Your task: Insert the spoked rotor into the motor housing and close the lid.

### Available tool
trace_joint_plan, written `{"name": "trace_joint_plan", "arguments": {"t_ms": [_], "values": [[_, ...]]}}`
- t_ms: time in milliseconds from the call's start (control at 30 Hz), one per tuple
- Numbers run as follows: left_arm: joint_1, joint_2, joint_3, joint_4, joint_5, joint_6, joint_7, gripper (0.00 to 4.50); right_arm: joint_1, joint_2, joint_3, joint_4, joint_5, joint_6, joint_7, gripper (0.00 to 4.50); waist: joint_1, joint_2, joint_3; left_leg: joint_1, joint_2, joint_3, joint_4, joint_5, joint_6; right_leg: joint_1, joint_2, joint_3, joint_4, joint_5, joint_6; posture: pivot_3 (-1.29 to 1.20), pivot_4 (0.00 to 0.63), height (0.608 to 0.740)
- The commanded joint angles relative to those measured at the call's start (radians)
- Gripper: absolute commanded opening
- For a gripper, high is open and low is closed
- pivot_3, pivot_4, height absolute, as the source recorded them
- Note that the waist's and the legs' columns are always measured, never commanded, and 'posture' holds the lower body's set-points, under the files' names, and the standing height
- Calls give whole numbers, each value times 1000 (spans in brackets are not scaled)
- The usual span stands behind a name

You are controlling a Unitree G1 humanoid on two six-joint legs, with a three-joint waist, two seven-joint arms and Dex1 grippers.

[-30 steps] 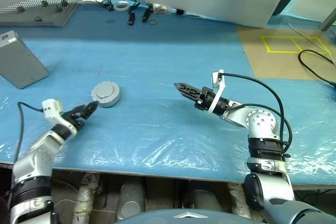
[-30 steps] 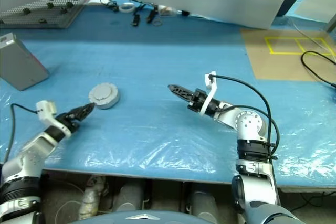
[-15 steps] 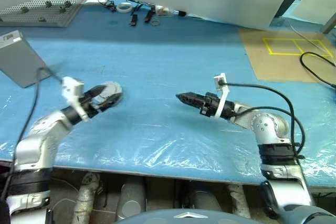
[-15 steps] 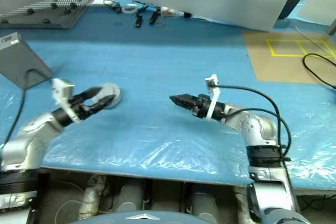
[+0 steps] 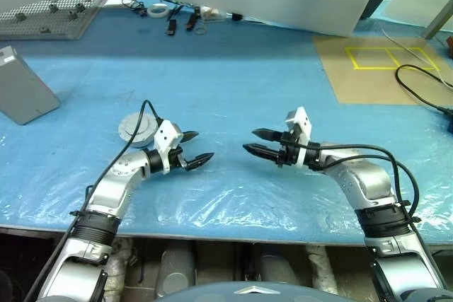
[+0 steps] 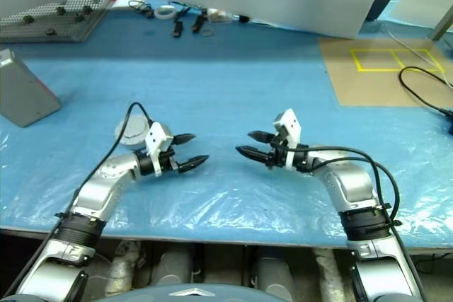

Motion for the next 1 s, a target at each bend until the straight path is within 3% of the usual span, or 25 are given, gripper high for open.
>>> {"name": "trace_joint_plan", "arguments": {"t_ms": [33,1000], "values": [[-12,-5,14,-12,5,-36,-4,4371,7,4,-1,-26,-24,-51,2,3397,0,0,0,0,0,0,0,0,0,0,0,0,0,0,0,0,150,740],[-10,-4,42,-42,-14,-11,-24,4371,-29,37,-15,-21,-42,-25,-32,3397,0,0,0,0,1,0,1,-2,5,0,0,0,2,-3,-6,0,150,740]]}}
